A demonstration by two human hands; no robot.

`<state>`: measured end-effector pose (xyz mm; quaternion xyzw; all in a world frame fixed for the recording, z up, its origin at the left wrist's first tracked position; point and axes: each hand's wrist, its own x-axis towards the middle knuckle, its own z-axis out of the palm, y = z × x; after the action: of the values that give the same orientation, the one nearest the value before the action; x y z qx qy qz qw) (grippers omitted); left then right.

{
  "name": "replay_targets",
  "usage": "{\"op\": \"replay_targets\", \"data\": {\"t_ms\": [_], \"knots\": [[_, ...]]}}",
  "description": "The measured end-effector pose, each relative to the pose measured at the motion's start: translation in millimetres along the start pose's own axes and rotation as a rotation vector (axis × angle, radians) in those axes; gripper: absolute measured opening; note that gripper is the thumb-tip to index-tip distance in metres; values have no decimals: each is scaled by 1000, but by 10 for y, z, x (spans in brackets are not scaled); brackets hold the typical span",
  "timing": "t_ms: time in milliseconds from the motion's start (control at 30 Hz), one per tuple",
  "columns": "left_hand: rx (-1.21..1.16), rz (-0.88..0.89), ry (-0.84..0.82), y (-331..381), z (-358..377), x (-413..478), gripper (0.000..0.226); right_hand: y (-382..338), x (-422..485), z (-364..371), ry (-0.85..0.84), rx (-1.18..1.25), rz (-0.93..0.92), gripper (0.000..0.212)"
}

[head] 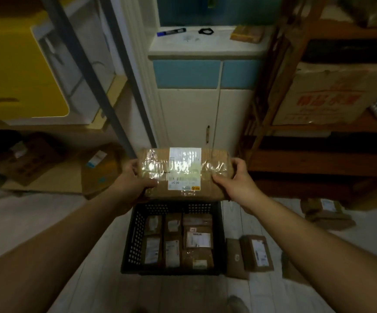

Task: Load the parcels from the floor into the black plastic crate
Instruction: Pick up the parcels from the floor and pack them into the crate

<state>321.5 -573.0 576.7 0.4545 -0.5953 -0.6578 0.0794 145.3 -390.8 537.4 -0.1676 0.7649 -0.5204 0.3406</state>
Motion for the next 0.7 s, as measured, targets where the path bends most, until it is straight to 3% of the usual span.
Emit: {"op": "replay_targets", "data": {"t_ms": [133, 300, 500, 700], "knots": [[109, 9, -101, -463, -231, 595, 63, 470, 310, 479, 62, -46, 69, 68], [167, 26, -77, -1484, -163, 1533, 43, 1448, 923, 922, 34, -60, 54, 68], [188, 64, -11, -3023, 159, 2795, 51, 2990, 1836, 1283, 103, -161, 40, 66], [356, 104, -9, -4077, 363, 3693, 57, 4194, 2517, 1500, 165, -320, 1, 58]]}}
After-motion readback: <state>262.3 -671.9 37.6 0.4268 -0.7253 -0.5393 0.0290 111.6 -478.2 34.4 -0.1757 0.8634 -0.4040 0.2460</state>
